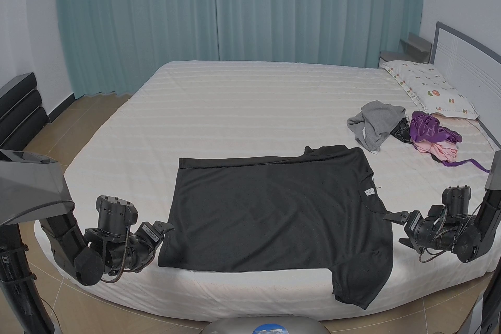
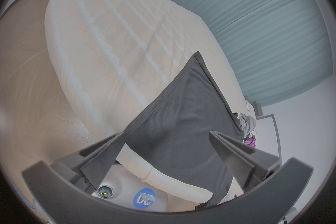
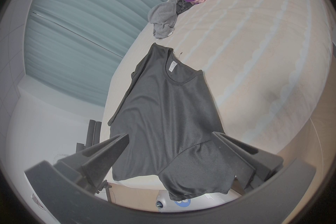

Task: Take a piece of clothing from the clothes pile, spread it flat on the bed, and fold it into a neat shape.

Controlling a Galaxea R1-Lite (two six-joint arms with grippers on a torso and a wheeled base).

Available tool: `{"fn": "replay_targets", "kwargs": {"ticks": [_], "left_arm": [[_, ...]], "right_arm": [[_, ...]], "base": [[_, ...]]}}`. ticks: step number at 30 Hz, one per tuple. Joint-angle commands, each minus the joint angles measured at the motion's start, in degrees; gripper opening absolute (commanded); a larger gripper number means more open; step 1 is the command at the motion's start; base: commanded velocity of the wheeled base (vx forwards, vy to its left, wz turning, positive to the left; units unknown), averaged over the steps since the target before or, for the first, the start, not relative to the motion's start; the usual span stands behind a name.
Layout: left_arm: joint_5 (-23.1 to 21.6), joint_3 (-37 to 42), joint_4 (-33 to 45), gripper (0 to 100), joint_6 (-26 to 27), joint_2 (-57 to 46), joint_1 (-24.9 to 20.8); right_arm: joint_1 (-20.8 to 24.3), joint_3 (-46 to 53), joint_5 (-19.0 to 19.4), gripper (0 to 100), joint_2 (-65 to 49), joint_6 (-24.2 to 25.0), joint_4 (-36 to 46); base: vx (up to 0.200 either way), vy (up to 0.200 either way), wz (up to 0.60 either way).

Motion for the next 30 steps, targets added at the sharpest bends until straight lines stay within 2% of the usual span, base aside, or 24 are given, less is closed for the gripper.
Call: {"fn": "replay_targets", "kwargs": {"ticks": [1,9,17,21,25,30], "left_arm": [[-0.02,-0.36,-0.07,100,-0.59,0.45,-0.25],[-0.02,-0.8,-0.07,100,-0.5,0.71,-0.78],[-0.11,-0.8,-2.0,100,2.31,1.76,0.02],[-0.99,-0.8,-1.83,100,9.6,2.56,1.95],[-2.13,-0.44,-1.92,100,17.34,4.14,5.73],[-2.31,-0.18,-2.18,100,23.67,6.77,9.77]], "right_arm": [[0.16,0.03,-0.04,100,0.81,-0.22,0.01],[0.25,0.03,-0.04,100,1.51,-0.83,-0.08],[0.43,0.03,0.14,100,1.51,-1.1,0.01],[1.13,0.03,0.32,100,1.86,-1.54,0.01],[1.75,0.29,0.32,100,2.21,-1.62,-0.08],[1.75,0.38,0.32,100,2.3,-1.54,-0.08]], "base": [[0.0,-0.2,0.0],[0.0,-0.2,0.0],[0.0,0.0,0.0],[0.0,0.0,0.0],[0.0,0.0,0.0],[0.0,0.0,0.0]]}}
